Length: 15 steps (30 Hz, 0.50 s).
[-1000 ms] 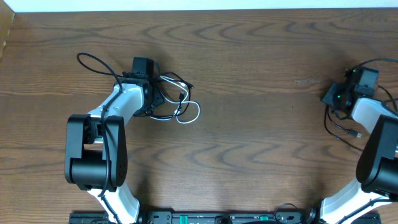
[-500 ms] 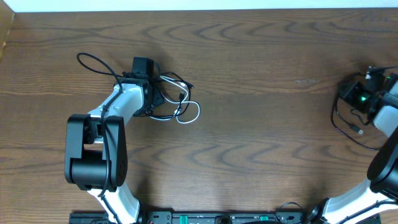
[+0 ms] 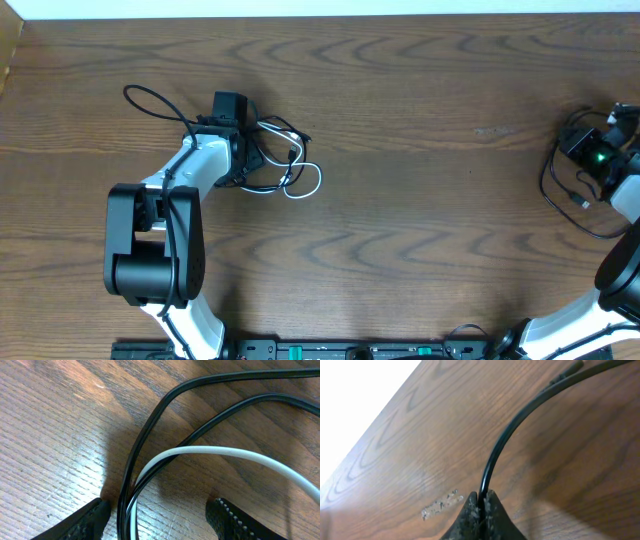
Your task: Untangle cables
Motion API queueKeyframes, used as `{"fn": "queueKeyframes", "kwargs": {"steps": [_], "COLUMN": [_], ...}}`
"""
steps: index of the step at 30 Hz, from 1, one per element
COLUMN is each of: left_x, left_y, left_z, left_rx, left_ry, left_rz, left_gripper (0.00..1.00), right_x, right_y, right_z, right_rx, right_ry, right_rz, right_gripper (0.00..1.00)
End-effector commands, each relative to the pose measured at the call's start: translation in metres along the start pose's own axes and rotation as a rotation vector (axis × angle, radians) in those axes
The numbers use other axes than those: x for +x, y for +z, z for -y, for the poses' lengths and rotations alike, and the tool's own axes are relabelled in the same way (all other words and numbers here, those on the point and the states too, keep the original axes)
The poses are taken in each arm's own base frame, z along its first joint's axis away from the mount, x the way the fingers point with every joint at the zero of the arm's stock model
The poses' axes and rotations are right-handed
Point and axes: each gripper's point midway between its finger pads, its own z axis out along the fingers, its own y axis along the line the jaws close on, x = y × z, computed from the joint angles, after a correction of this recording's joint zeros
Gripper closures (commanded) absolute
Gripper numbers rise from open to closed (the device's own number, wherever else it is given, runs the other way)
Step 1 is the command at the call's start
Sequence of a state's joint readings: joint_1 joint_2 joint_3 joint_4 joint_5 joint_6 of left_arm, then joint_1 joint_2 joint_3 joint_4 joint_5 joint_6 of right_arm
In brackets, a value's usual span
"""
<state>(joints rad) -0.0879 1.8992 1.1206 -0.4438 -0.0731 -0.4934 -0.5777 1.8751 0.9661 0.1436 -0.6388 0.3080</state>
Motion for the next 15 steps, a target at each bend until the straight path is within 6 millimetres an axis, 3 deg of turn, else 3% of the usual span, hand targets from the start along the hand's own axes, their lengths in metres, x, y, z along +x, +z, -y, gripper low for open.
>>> {"fn": "queueKeyframes", "kwargs": {"steps": [1,5,7,11,15], "left_x": [0.027,0.027,0.027,0.027,0.027], "left_y": [0.013,0.013,0.013,0.013,0.013], "left_z": [0.002,0.002,0.002,0.002,0.002], "left_rx": [0.022,0.022,0.022,0.022,0.023], "left_ry": [0.017,0.017,0.017,0.017,0.016], "left_rz": [-0.086,-0.086,-0.087,-0.087,-0.087], "left_gripper": [0.32,0.32,0.32,0.33,0.37], "right_x": [0.001,0.002,0.004,0.009,0.018], "right_y": [0.001,0.001,0.002,0.003,0.011], "right_z": [0.004,0.004,0.005,0.001,-0.017], "right_rx": [0.007,0.009,0.010,0.003,-0.042], "right_ry": [0.034,0.038,0.042,0.046,0.023], "right_rz": [-0.002,-0.006,-0.012,-0.030,-0.062], "right_gripper": [0.87,0.47,0.36,0.31,0.30]}}
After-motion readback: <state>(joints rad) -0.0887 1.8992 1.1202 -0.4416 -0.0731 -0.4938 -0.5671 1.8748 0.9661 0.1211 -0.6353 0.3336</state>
